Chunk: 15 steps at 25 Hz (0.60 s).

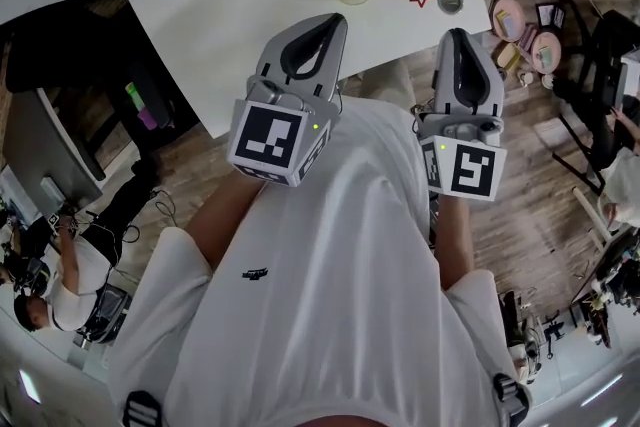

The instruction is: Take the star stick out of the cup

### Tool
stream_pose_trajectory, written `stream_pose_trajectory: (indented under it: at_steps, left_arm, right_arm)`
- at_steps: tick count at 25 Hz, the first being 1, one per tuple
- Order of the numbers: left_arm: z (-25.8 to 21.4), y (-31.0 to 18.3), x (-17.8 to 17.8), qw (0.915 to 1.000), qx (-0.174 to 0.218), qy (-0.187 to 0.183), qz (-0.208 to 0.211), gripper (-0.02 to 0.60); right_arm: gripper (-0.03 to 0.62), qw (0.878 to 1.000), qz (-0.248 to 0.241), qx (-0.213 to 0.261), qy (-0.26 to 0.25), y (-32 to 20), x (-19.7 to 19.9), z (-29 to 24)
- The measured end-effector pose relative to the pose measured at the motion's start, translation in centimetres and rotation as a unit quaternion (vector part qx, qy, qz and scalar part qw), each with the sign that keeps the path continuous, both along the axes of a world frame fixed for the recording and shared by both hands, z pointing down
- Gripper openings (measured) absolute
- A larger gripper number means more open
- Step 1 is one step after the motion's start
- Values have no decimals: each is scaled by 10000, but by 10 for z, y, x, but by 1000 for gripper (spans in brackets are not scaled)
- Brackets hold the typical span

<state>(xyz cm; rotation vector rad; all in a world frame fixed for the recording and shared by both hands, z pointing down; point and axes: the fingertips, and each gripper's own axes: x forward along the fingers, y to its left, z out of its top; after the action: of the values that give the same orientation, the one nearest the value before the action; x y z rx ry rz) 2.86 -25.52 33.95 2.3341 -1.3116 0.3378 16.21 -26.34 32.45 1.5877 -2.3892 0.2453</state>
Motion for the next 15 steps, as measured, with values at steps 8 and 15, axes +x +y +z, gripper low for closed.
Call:
stream_pose_trajectory:
  at_steps: [8, 15]
  left_arm:
    - [21, -9, 3, 9998, -196, -25, -35, -4]
    - [43, -19, 6, 9992, -361, -74, -149, -5]
  right_arm:
    - [61, 9996, 17, -249, -115, -20, -4, 27]
    - [100, 9975, 237, -566, -343, -34, 5, 56]
